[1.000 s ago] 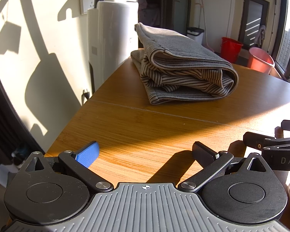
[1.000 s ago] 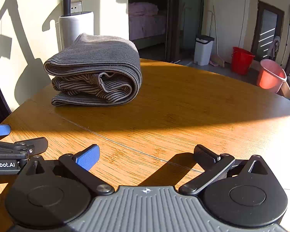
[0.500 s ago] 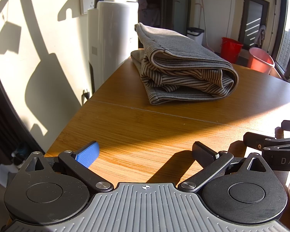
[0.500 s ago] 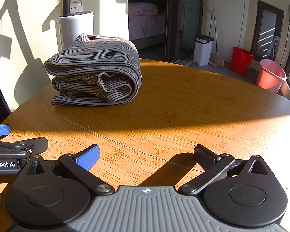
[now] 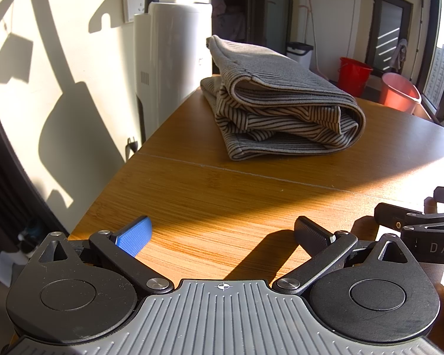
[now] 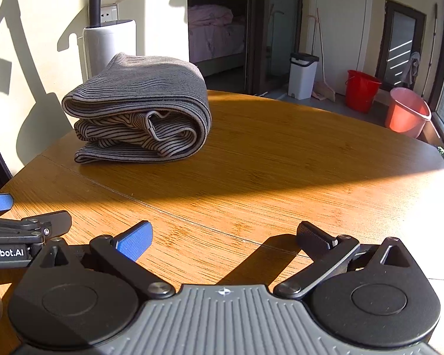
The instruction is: Fold clothes
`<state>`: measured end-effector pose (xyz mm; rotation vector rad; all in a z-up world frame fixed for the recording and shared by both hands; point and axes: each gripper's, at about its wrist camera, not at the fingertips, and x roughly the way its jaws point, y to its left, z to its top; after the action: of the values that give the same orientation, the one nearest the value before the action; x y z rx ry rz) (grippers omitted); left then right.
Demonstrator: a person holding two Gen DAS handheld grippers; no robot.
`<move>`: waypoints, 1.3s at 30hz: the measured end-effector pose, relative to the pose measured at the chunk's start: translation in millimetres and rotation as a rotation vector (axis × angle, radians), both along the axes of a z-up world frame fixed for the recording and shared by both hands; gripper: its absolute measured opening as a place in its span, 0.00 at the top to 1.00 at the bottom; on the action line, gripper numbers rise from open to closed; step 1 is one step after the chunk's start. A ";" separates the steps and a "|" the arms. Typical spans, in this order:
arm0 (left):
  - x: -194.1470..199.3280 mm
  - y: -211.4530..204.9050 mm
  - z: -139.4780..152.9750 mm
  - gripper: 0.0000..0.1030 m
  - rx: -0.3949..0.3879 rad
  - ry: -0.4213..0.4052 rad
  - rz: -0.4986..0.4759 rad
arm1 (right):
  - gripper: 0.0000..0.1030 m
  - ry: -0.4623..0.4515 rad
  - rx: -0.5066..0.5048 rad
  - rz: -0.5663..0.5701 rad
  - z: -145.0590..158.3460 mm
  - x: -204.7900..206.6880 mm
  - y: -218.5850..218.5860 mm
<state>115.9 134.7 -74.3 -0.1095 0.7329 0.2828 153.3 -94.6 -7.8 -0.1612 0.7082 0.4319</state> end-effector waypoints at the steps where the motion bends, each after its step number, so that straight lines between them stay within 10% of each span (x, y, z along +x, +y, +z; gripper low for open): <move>1: 0.1 0.2 0.0 0.00 0.000 0.000 0.000 | 0.00 -0.003 0.001 -0.011 -0.1 -1.5 0.5; 39: 0.1 0.2 -0.2 0.00 -0.002 -0.002 0.000 | 0.00 -0.015 0.008 0.025 -0.2 -1.1 0.7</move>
<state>116.0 134.9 -74.5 -0.1115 0.7308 0.2817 152.2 -93.9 -8.0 -0.1658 0.6901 0.4571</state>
